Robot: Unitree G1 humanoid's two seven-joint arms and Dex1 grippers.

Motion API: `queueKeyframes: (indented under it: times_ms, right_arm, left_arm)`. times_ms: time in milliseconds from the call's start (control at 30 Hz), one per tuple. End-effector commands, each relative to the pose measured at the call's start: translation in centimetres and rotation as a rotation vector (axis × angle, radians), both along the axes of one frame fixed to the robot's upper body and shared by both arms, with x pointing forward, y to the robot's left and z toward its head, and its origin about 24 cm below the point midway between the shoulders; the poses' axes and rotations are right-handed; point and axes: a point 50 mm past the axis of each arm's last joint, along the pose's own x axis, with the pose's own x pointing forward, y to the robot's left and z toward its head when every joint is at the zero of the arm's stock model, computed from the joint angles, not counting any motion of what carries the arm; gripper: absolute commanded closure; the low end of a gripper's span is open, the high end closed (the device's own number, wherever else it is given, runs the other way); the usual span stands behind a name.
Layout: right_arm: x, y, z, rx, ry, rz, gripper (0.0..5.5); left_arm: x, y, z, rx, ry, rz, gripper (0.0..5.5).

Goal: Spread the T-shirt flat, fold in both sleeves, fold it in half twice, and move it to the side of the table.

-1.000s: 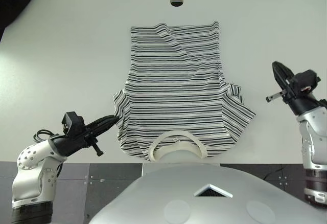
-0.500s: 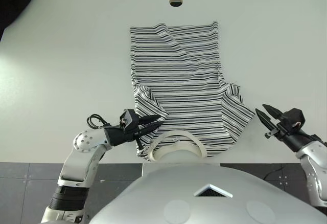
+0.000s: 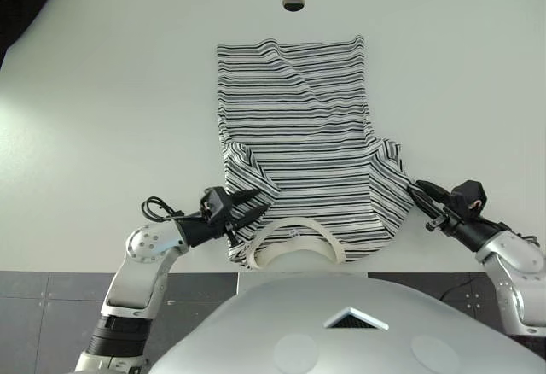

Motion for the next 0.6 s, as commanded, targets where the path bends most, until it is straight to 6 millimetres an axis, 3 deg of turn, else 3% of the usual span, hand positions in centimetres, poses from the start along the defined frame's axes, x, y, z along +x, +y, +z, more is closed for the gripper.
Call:
queueKeyframes:
  times_ms: [33, 133, 267, 367, 600]
  right_arm:
    - [-1.9, -0.7, -2.2, -0.06, 0.176, 0.011, 5.02]
    - [-1.8, -0.5, -2.1, -0.048, 0.157, 0.015, 5.38]
    - [-0.7, 0.2, -0.3, 0.011, 0.046, 0.014, 5.38]
    - [0.4, 1.9, 1.8, 0.065, -0.056, 0.076, 5.38]
    - [1.3, 5.9, 3.5, 0.133, -0.108, 0.226, 5.4]
  left_arm:
    - [2.5, 1.3, 1.2, 0.042, -0.177, 0.184, 3.76]
    - [5.2, 3.0, 1.2, 0.198, -0.372, 0.439, 3.76]
    - [4.1, 1.8, -0.9, 0.232, -0.386, 0.44, 3.76]
    - [3.5, 1.3, -1.5, 0.212, -0.385, 0.415, 3.76]
    - [4.3, 1.2, -1.4, 0.129, -0.388, 0.421, 5.07]
